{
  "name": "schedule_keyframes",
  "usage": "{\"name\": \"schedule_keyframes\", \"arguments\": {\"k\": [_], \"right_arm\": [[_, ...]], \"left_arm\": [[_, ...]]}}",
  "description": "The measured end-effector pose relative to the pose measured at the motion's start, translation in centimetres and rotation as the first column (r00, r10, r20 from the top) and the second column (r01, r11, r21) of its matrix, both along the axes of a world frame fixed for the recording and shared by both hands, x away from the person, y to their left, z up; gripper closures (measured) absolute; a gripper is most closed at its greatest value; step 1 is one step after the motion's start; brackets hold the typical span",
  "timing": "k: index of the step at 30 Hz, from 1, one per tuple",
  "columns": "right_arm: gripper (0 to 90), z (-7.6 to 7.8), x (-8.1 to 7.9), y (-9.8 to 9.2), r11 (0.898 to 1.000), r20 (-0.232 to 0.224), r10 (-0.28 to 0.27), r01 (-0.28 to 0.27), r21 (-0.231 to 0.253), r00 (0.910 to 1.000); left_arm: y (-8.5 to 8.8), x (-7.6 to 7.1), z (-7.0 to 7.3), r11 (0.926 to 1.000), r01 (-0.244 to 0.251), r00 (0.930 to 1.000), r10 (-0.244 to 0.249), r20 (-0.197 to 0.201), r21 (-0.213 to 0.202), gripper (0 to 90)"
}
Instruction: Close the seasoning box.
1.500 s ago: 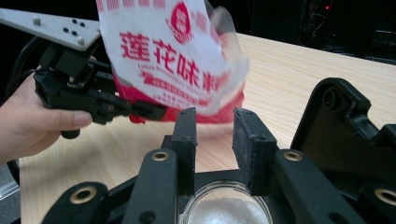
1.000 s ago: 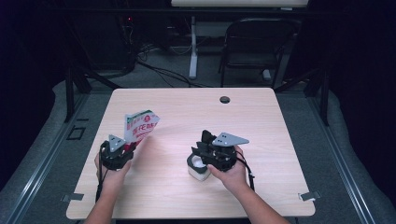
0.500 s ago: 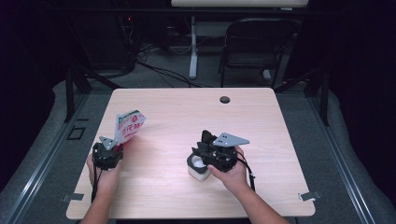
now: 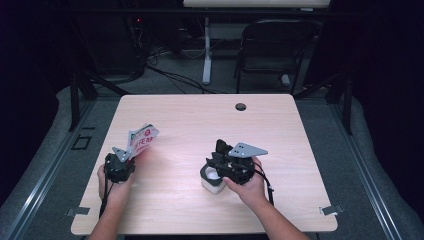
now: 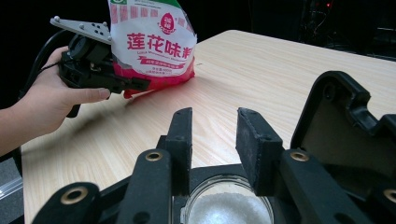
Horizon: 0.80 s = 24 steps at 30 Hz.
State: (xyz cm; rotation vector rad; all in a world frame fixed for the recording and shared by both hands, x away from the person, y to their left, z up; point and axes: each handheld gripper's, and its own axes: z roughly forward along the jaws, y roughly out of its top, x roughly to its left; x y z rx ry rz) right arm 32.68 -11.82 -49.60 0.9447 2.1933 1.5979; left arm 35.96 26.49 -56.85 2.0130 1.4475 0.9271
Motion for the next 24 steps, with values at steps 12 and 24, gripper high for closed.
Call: {"name": "schedule_keyframes", "arguments": {"k": [12, 24], "right_arm": [[66.5, 0.0, 0.0, -0.01, 1.0, -0.001, 0.0, 0.0, 0.004, 1.0], [66.5, -0.01, 0.03, -0.02, 1.0, -0.002, -0.001, 0.001, 0.007, 1.0]], "left_arm": [[-0.22, 0.04, -0.47, 0.9998, 0.007, 0.9999, -0.006, -0.015, 0.018, 70.3], [-0.69, 0.08, -0.5, 0.9987, 0.051, 0.9982, -0.051, -0.031, 0.005, 55.6]]}}
